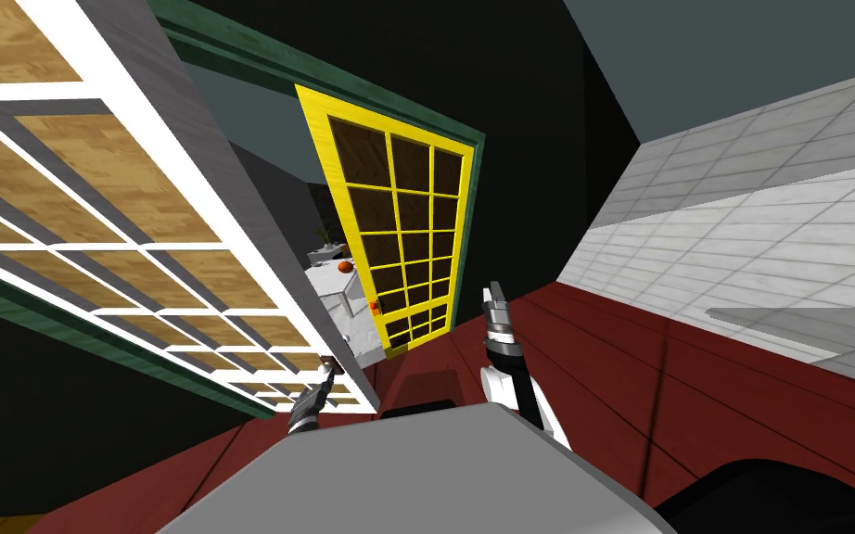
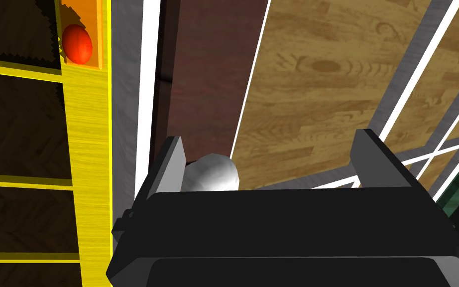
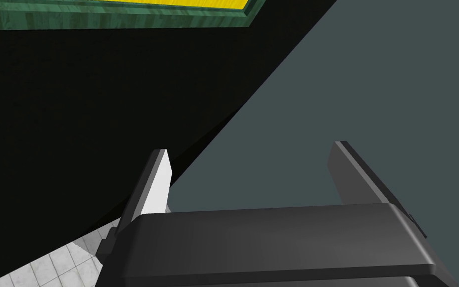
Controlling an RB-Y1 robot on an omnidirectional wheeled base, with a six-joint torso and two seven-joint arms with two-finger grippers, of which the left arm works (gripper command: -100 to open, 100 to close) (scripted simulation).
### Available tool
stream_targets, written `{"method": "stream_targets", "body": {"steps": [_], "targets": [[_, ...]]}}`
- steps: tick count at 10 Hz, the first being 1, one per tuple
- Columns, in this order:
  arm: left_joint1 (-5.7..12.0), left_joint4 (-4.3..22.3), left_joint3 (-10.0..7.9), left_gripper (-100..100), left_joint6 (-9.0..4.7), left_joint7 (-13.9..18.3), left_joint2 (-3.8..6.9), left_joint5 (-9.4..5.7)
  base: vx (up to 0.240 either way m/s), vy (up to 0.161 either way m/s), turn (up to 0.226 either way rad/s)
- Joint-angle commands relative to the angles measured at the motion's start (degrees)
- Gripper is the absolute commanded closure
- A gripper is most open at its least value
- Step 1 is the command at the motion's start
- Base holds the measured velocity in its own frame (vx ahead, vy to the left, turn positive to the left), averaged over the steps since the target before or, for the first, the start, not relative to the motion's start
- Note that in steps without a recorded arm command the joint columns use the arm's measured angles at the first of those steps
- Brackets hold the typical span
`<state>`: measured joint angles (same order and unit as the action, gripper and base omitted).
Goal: Pull the door open
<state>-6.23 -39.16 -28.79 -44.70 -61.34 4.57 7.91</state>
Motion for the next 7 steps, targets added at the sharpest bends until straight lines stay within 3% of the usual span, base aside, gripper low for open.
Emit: {"method": "stream_targets", "body": {"steps": [1,2,3,5,7], "targets": [[0.83,2.86,-1.29,100,-1.29,0.16,1.79,-0.8,-0.026,0.003,0.002],[0.83,3.73,-1.29,100,-1.29,0.16,1.79,-0.8,0.0,0.0,0.0],[0.5,3.85,-1.0,100,-1.3,2.34,2.01,-1.53,-0.033,0.011,-0.023],[0.5,3.85,-1.0,100,-1.3,2.34,2.01,-1.53,-0.036,0.024,0.043],[0.0,4.01,-0.58,100,-1.32,5.6,2.34,-2.64,-0.05,0.034,-0.024]]}}
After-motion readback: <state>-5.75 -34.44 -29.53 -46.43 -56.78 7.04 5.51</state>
